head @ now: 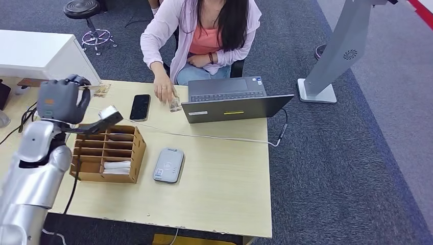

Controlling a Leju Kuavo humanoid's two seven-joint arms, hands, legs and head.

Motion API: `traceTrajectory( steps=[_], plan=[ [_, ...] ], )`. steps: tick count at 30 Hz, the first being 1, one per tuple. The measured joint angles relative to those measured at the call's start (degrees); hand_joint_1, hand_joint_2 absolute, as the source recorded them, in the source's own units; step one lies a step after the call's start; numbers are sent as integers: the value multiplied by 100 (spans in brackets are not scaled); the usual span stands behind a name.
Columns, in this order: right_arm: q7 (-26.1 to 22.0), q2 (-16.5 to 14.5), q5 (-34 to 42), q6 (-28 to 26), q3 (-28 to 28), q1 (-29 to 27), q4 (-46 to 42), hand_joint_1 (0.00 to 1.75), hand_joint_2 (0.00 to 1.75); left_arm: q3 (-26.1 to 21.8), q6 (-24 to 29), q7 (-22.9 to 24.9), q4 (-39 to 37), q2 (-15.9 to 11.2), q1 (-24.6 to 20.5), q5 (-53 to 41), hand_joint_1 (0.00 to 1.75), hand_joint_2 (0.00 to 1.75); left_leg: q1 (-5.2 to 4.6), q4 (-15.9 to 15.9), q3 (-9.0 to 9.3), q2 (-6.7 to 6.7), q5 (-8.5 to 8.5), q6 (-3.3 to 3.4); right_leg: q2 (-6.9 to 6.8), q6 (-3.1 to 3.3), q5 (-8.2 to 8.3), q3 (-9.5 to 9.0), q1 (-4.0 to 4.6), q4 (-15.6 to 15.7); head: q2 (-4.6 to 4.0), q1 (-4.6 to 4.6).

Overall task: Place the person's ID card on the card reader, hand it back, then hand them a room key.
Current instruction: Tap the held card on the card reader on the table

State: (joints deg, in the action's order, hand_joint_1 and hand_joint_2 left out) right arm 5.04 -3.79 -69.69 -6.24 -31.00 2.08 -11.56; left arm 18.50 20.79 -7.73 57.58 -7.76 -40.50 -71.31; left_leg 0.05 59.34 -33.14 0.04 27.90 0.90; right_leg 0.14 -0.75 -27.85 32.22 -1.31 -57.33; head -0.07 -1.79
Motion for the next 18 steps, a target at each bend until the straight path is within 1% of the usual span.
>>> traceTrajectory(
  steps=[4, 7, 13, 18],
  plan=[
    [20, -11, -15, -28, -44, 9, 2, 0, 0, 468, 64, 143, 381, 415, 583, -191, 175, 175, -8, 3, -3, 5, 4, 4, 5, -3, 2, 2, -3, 2, 0, -1],
    [65, -21, -39, -37, -91, 9, 5, 0, 0, 738, 41, 234, 506, 591, 834, -252, 175, 175, -13, 4, -3, 7, 4, 4, 6, -4, 2, 4, -2, 2, 0, 1],
    [69, -29, -90, -34, -140, 10, 9, 0, 0, 1009, -170, 285, 516, 752, 1019, -268, 175, 175, -6, 2, -3, 6, 1, 2, 5, -4, 2, 5, 4, 0, 0, 2],
    [31, -32, -114, -28, -153, 9, 9, 0, 0, 1150, -716, 414, 366, 830, 1076, -323, 175, 175, -3, 2, -3, 6, 0, 2, 6, -3, 2, 5, 4, -1, 0, 1]
  ],
)
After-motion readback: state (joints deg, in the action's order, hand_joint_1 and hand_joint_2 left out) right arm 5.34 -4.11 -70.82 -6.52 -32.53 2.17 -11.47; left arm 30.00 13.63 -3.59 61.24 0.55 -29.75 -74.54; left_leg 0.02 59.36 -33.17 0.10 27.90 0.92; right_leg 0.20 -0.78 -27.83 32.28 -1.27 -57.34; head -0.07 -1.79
